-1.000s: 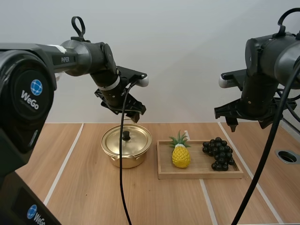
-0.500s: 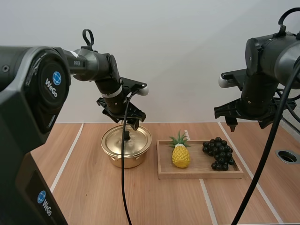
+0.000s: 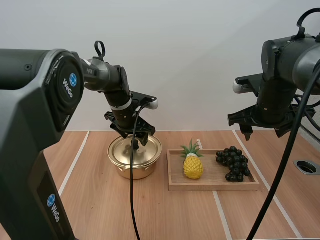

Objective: Open the pot, put the grape inside, and close it

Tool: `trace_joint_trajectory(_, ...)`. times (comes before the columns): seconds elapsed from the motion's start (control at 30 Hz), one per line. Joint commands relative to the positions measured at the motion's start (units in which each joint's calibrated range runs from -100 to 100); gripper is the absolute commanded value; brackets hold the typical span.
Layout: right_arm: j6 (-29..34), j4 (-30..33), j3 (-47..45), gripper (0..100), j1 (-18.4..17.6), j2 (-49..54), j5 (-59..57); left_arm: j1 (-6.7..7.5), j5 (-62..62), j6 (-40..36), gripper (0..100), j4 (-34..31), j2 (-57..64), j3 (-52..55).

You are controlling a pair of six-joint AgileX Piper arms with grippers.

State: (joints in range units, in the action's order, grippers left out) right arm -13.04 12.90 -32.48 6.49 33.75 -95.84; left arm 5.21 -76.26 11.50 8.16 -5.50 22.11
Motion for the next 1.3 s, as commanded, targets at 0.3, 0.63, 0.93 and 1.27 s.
trace_joint_trajectory(0.3, 0.00, 0.25, 0.01, 100, 0.24, 0.49, -0.57, 0.15, 1.60, -1.71, 100, -2.45, -2.08, 0.19)
trace_joint_trajectory(0.63, 0.00, 0.25, 0.01, 100, 0.24, 0.49, -0.57, 0.15, 0.98, -3.52, 1, -1.54, -2.08, 0.19)
trace_joint_trajectory(0.93, 0.00, 0.25, 0.01, 100, 0.24, 0.49, -0.57, 0.15, 1.48, -4.40, 0, -1.54, -0.53, -1.45)
trace_joint_trajectory(1.27, 0.00, -0.93, 0.01, 100, 0.24, 0.49, -0.57, 0.15, -0.48, -6.64, 0, -1.54, 10.20, -8.75)
